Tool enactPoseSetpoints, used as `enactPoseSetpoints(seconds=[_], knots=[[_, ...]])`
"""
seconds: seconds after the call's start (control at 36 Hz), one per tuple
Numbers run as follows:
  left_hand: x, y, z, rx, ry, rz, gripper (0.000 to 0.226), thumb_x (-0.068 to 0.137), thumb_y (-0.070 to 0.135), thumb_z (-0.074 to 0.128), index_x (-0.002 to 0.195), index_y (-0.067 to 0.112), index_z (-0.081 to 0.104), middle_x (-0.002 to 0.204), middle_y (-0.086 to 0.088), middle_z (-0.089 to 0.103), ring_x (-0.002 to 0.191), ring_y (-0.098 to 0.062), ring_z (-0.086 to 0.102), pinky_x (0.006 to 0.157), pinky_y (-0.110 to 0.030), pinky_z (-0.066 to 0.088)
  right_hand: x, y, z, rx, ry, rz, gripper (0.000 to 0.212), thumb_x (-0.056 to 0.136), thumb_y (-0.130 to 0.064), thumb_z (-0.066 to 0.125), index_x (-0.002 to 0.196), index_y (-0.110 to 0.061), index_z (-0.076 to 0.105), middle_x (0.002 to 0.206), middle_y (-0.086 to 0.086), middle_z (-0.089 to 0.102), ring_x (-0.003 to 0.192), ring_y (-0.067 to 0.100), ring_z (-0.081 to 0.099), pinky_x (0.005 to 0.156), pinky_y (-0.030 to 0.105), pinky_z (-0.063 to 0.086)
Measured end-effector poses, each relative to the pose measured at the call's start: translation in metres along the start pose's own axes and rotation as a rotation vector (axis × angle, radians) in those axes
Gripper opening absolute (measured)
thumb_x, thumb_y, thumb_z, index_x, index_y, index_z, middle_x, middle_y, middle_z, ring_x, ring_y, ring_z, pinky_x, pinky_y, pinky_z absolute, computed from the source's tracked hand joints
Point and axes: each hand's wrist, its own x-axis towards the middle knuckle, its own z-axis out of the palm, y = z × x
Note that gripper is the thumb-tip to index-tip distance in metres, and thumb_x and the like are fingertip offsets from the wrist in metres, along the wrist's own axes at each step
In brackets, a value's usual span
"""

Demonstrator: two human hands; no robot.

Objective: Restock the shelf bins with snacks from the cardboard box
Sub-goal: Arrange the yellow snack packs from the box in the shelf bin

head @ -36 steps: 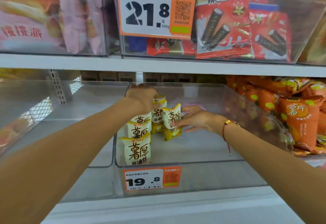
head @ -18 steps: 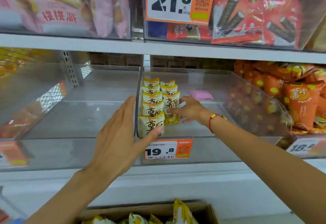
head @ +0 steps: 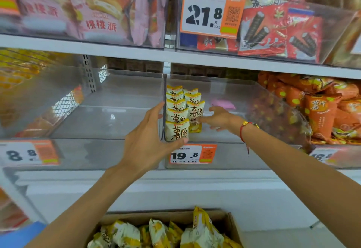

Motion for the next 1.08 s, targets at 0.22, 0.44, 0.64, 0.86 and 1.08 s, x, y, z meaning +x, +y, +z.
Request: enactPoseSetpoints(seconds=[0.22,0.44,0.64,0.86,1.08], knots=[[-0.041,0.004,-0.016,-0.001,0.185,0.194,0.065,0.082,0.037,0.068,0.139,0.022,0.041,0.139,0.005,0.046,0.126,-0.011,0.043,0.104,-0.032,0.037,-0.098,0.008,-0.003,0.116,0.313,-0.416,0.019,0.087,-0.013,0.067,0.105,-0.018,0.062,0.097,0.005,0.065,0.084,0.019,0.063,0.068,0.015,0.046],[-0.092,-0.017,-0.036,0.112,0.097,0.173,0.024,0.090,0.019,0.063,0.112,0.028,0.063,0.111,0.018,0.061,0.100,0.002,0.052,0.084,-0.024,0.044,-0.177,0.043,0.071,-0.075,-0.136,-0.454,0.008,0.087,-0.025,0.068,0.085,-0.033,0.068,0.082,-0.008,0.068,0.077,0.012,0.066,0.080,0.040,0.055],[-0.146,-0.092,-0.034,0.099,-0.181,-0.208,0.023,0.091,0.024,0.061,0.090,0.047,0.057,0.100,0.026,0.064,0.090,0.004,0.060,0.085,-0.034,0.051,-0.181,0.068,0.147,-0.134,-0.240,-0.366,0.010,0.092,-0.028,0.059,0.092,-0.033,0.068,0.096,-0.010,0.070,0.088,0.006,0.065,0.086,0.032,0.053],[-0.202,-0.142,-0.025,0.331,-0.547,-0.327,0.017,0.095,0.032,0.053,0.110,0.039,0.059,0.099,0.020,0.057,0.093,-0.004,0.056,0.078,-0.022,0.043,-0.174,0.081,0.198,-0.496,-0.540,-0.402,0.028,0.097,-0.033,0.051,0.122,-0.023,0.060,0.118,-0.002,0.064,0.106,0.018,0.060,0.087,0.032,0.049],[-0.225,-0.141,0.011,0.524,-0.830,-0.134,0.088,0.067,0.087,0.019,0.132,0.037,0.052,0.133,0.013,0.051,0.129,-0.012,0.037,0.107,-0.034,0.028,-0.178,0.084,0.250,-0.615,-0.493,-0.348,0.039,0.095,-0.044,0.050,0.113,-0.011,0.059,0.097,0.008,0.065,0.088,0.026,0.062,0.063,0.033,0.043]])
